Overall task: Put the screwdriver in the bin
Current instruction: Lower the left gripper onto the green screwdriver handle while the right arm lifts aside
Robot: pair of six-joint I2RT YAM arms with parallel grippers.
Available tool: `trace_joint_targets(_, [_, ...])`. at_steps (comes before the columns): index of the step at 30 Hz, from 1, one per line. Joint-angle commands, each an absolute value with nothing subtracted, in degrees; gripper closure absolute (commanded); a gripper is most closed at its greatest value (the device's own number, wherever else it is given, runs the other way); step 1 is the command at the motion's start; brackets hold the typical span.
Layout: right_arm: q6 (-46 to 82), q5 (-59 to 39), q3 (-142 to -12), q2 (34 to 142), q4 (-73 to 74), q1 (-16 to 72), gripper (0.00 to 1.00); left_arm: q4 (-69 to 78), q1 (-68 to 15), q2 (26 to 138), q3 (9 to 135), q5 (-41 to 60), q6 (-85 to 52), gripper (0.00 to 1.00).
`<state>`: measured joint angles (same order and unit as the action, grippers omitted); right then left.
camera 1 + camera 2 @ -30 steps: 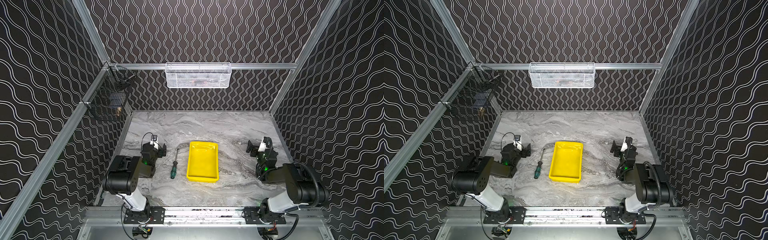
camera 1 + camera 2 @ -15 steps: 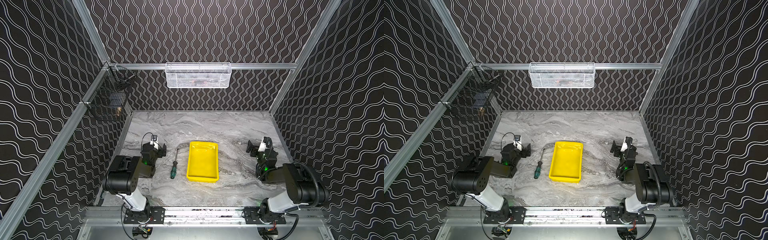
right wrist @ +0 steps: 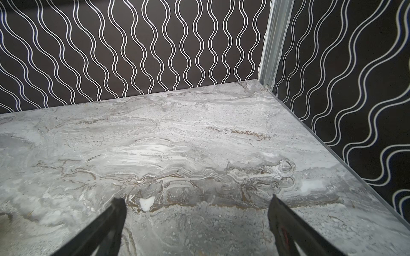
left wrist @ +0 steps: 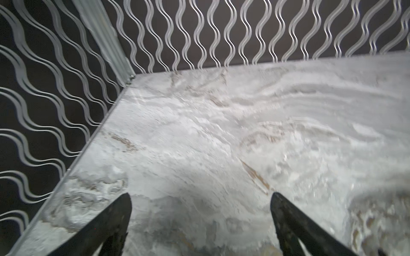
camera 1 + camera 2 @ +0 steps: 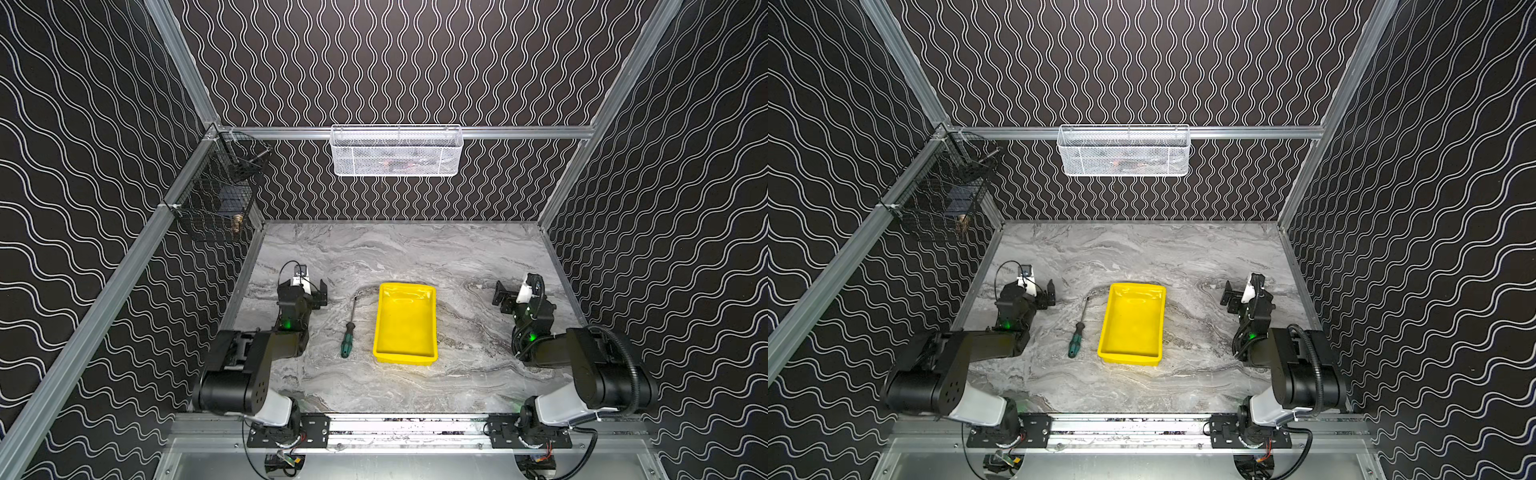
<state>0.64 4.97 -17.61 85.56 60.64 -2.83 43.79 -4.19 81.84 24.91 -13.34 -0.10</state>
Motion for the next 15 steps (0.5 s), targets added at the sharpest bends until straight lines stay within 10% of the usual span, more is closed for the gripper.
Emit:
trace_joint_targets(1, [5.2, 10.57, -25.42, 80.44, 41.14, -2.81, 0.0, 22.0, -4.31, 76.63, 31.93, -20.19, -7.07, 0.01])
trace_joint_targets(15, [11.94, -13.4, -54.45, 74.6, -5.1, -2.81, 0.0, -25.24, -4.7, 69.14, 59.54, -13.97, -24.62, 0.01])
